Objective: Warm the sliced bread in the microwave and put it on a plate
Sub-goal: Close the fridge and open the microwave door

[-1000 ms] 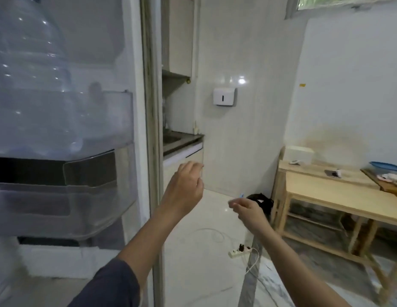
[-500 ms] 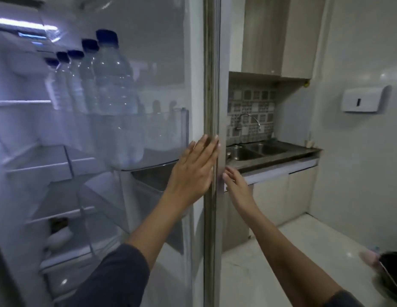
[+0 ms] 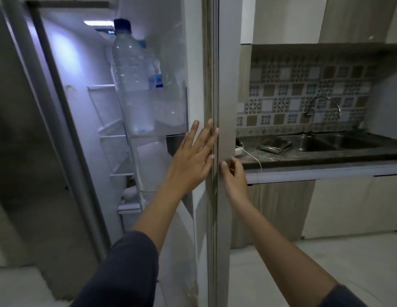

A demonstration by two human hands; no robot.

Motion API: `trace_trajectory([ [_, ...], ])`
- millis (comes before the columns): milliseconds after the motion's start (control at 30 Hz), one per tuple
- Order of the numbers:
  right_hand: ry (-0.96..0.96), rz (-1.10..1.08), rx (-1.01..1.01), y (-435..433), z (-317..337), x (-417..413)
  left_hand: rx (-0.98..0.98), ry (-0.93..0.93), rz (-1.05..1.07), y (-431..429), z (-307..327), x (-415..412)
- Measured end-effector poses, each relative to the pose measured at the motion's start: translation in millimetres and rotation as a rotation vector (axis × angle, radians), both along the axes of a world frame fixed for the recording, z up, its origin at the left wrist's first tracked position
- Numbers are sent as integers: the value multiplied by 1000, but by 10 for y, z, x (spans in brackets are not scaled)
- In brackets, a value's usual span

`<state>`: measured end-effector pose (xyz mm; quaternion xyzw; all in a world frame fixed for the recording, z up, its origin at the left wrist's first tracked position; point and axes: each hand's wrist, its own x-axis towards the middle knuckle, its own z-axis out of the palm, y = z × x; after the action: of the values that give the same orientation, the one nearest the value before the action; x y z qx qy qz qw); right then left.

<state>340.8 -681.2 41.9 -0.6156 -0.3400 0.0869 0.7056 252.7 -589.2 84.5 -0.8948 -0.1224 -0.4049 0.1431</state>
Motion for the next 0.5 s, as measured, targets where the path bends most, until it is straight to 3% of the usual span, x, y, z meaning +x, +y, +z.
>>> trace_trajectory([
  [233, -107, 80, 83, 204, -75, -447, -192, -117, 28, 65, -85, -520],
  [500, -440, 190, 46, 564, -96, -938, -121, -299, 177, 379, 86, -996],
])
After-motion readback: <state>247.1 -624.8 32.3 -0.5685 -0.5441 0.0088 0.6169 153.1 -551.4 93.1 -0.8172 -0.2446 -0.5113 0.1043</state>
